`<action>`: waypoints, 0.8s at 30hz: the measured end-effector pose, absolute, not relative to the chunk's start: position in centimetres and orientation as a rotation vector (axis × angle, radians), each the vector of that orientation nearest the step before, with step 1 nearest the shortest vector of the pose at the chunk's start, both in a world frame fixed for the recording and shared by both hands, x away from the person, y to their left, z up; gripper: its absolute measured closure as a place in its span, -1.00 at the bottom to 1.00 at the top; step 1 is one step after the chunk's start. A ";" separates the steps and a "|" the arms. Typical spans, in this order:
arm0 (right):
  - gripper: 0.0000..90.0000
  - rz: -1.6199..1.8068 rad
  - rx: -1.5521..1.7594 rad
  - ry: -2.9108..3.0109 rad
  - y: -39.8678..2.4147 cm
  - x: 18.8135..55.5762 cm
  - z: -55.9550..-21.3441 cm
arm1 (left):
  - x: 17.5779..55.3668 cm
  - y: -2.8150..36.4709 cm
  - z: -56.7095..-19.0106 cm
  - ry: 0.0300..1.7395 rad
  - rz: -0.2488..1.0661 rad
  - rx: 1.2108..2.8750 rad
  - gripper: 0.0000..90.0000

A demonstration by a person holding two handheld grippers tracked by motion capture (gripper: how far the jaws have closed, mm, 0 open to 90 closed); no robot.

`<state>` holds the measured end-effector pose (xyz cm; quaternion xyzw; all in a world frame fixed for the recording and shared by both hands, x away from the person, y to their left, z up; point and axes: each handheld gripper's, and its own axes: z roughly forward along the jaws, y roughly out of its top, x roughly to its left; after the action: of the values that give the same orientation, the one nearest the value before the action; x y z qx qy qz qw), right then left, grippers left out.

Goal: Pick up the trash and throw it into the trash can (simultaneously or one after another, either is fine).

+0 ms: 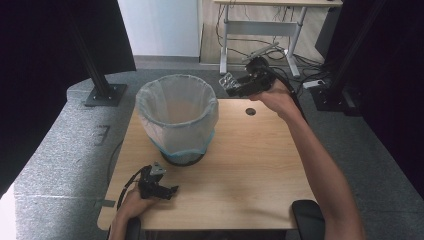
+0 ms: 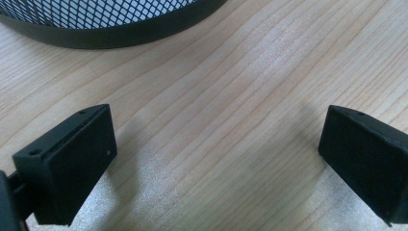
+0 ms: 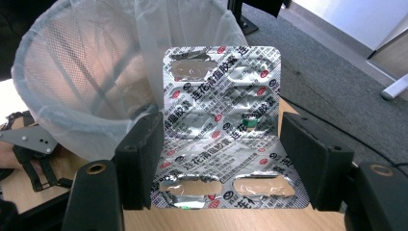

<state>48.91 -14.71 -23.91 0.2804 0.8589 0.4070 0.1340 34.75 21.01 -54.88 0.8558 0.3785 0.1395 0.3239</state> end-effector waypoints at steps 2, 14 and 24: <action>-0.26 1.182 0.806 2.493 -14.2 48.9 -23.7 | 34.7 21.0 -54.9 0.993 0.366 2.245 -1.00; -0.26 1.175 0.743 2.519 -11.0 49.3 -22.7 | 34.7 21.0 -54.9 0.993 0.366 2.245 -1.00; -0.26 1.167 0.699 2.546 -7.9 49.6 -22.4 | 34.8 21.0 -54.9 0.992 0.365 2.245 -1.00</action>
<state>49.63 -7.90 -22.44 0.2401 0.8748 0.4011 0.1269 34.75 21.01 -54.89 0.8558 0.3784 0.1392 0.3242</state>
